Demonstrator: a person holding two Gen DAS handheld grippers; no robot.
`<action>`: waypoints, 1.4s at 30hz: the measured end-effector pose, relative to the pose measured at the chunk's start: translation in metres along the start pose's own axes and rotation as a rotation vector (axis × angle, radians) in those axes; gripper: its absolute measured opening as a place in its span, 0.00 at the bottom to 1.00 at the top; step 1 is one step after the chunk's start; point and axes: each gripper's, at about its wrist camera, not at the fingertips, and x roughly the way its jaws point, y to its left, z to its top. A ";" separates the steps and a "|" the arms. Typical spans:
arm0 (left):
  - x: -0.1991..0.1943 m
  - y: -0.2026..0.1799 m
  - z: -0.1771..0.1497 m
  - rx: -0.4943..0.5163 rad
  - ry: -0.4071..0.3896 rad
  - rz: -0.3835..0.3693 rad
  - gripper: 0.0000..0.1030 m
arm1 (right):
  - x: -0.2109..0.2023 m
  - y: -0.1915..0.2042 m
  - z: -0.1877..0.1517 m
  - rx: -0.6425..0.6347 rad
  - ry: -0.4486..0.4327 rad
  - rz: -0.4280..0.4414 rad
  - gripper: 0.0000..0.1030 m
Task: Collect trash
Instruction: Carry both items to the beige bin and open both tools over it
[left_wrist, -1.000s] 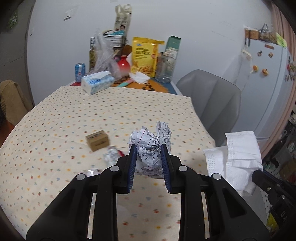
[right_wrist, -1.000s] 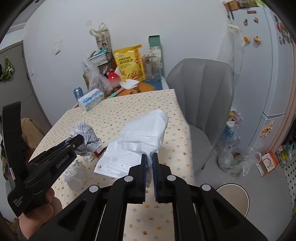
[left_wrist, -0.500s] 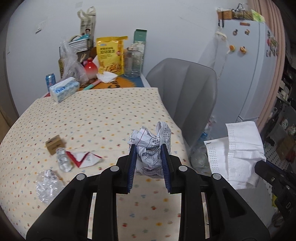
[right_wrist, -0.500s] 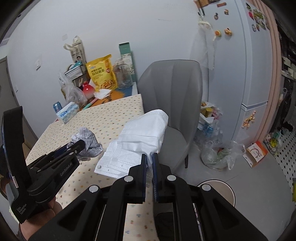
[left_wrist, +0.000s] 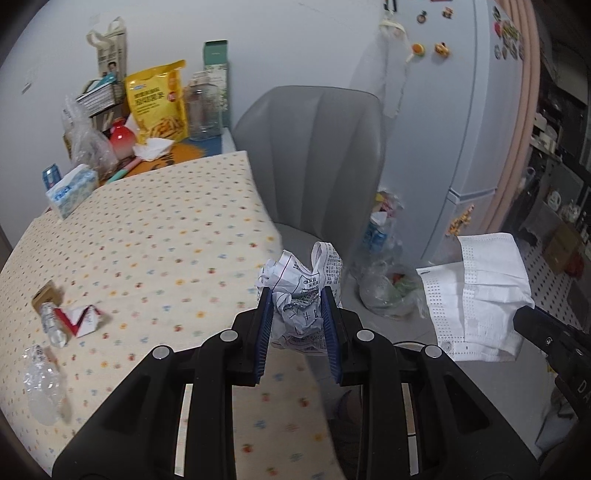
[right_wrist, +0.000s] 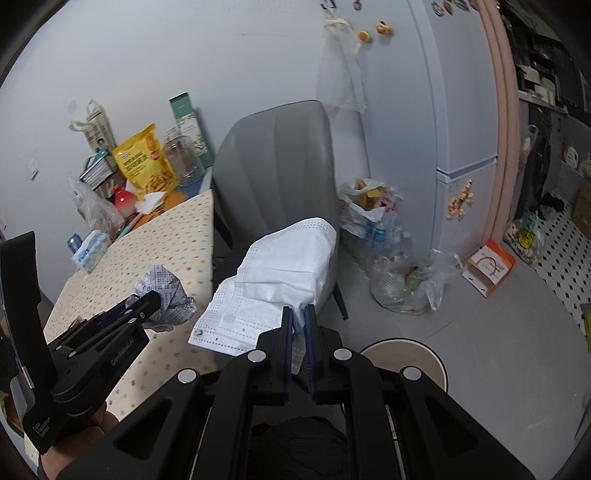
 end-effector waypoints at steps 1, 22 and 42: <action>0.004 -0.007 0.001 0.008 0.007 -0.006 0.26 | 0.001 -0.008 0.000 0.010 0.001 -0.006 0.08; 0.046 -0.103 -0.002 0.153 0.081 -0.062 0.26 | 0.040 -0.129 -0.009 0.208 0.029 -0.115 0.62; 0.047 -0.170 -0.016 0.241 0.125 -0.196 0.75 | -0.006 -0.193 -0.021 0.309 -0.021 -0.211 0.64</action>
